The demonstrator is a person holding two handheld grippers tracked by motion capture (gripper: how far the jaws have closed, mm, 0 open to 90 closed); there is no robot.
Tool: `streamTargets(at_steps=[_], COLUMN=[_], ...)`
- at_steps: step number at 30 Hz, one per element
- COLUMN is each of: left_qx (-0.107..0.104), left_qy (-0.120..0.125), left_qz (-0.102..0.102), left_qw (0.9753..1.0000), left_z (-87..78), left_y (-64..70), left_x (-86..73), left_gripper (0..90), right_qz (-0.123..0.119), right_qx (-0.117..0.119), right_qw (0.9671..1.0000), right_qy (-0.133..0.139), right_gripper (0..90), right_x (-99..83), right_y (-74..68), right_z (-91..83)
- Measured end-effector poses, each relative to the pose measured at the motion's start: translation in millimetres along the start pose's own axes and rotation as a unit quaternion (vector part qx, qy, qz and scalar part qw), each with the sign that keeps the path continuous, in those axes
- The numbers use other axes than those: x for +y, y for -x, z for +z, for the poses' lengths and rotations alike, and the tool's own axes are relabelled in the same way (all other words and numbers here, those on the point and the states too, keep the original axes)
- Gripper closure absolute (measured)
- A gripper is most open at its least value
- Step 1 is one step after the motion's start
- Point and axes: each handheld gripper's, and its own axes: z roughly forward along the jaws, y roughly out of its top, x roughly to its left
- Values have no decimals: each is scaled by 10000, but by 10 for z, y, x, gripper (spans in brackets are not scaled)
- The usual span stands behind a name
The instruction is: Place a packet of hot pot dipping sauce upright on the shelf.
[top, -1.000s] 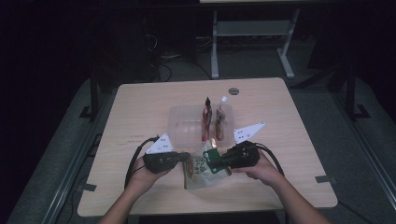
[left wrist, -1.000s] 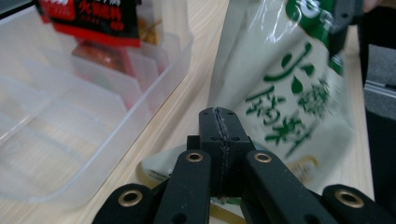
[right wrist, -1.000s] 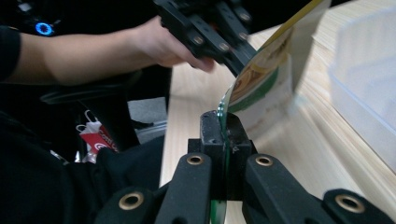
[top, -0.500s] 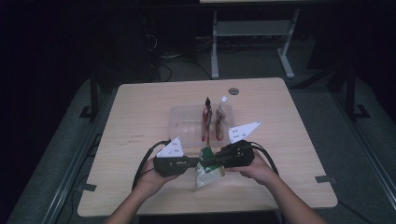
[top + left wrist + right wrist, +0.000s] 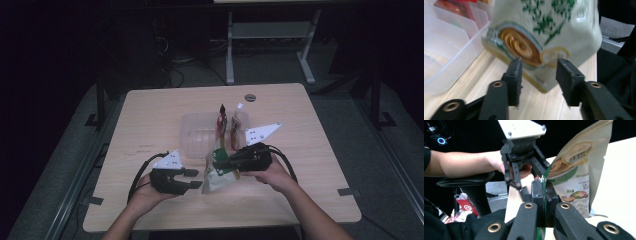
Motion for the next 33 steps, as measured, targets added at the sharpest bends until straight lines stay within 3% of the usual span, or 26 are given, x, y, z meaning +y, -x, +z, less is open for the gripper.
streamTargets(at_steps=[8, 13, 21, 33], left_qx=[69, 54, 97, 86], left_qy=[-223, -326, -461, -562], left_qz=[-384, -640, -740, -695], left_qw=[9990, 9974, 9961, 9960], left_z=[-23, -43, -43, -29], left_y=[-16, -60, -119, -135], left_x=[-175, -239, -292, -310], left_gripper=[365, 285, 176, 167], right_qz=[-215, -227, -240, -160], right_qx=[-76, -138, -353, -630], right_qw=[9997, 9996, 9990, 9976], right_qy=[-9, 83, 164, 221], right_gripper=[900, 900, 900, 900], right_x=[244, 420, 702, 930], right_y=[34, 101, 269, 568], right_z=[20, 37, 65, 149])
